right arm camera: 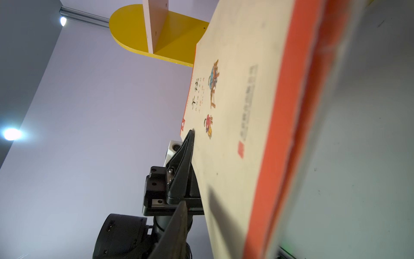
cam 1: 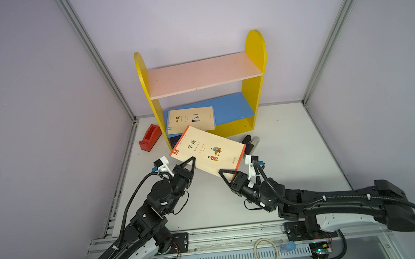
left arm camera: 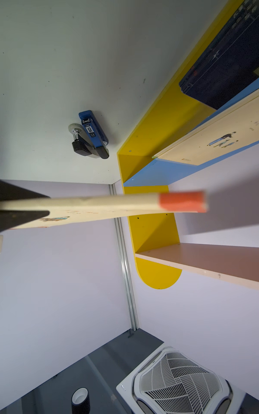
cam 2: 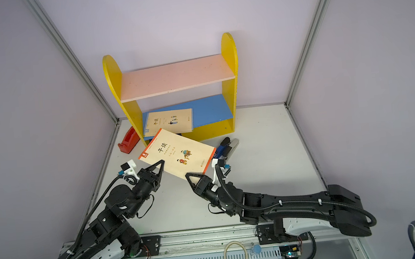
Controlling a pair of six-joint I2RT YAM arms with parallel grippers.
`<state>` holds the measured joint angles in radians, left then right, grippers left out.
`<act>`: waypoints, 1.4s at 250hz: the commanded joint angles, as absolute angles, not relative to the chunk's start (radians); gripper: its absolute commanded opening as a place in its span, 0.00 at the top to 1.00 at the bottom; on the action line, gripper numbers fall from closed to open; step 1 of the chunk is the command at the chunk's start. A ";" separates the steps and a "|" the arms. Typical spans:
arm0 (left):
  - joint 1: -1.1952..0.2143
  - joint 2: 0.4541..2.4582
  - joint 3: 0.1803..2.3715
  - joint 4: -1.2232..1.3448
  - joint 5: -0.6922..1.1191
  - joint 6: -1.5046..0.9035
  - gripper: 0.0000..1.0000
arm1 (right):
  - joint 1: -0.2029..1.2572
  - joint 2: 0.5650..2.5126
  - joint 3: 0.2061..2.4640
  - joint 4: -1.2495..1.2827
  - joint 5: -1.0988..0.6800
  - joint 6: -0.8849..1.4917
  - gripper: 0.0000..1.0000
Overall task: Stacking books/files
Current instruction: Pass the book, then place the book on the bookshelf.
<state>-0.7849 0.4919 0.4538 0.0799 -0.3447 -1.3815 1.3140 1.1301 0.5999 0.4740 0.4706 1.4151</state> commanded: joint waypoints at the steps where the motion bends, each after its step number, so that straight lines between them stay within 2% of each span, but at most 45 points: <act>1: -0.804 0.467 0.458 0.036 -0.484 -1.362 1.00 | 1.324 1.144 0.604 0.557 0.600 1.440 0.77; 41: -0.816 0.432 0.446 0.036 -0.493 -1.344 1.00 | 1.324 1.151 0.602 0.568 0.662 1.451 0.77; 113: -0.822 0.394 0.442 0.041 -0.472 -1.328 1.00 | 1.325 1.231 0.669 0.597 0.635 1.427 0.75; 163: -0.822 0.404 0.443 0.036 -0.449 -1.323 1.00 | 1.323 1.246 0.655 0.626 0.638 1.393 1.00; 168: -0.821 0.408 0.445 0.032 -0.448 -1.324 1.00 | 1.323 1.243 0.654 0.627 0.638 1.385 1.00; 197: -0.815 0.422 0.464 -0.033 -0.448 -1.350 0.83 | 1.295 1.218 0.650 0.604 0.608 1.332 1.00; 224: -0.784 0.445 0.515 -0.171 -0.451 -1.377 0.64 | 1.216 1.181 0.652 0.562 0.500 1.289 1.00; 254: -0.696 0.509 0.612 -0.355 -0.433 -1.397 0.48 | 1.100 1.164 0.681 0.531 0.336 1.227 1.00; 278: -0.568 0.590 0.707 -0.466 -0.360 -1.351 0.42 | 1.007 1.168 0.724 0.478 0.224 1.195 1.00; 324: -0.243 0.745 0.807 -0.524 -0.077 -1.268 0.40 | 0.843 1.237 0.789 0.462 0.047 1.190 1.00; 350: -0.123 0.797 0.818 -0.491 -0.005 -1.209 0.41 | 0.761 1.329 0.852 0.488 -0.056 1.195 1.00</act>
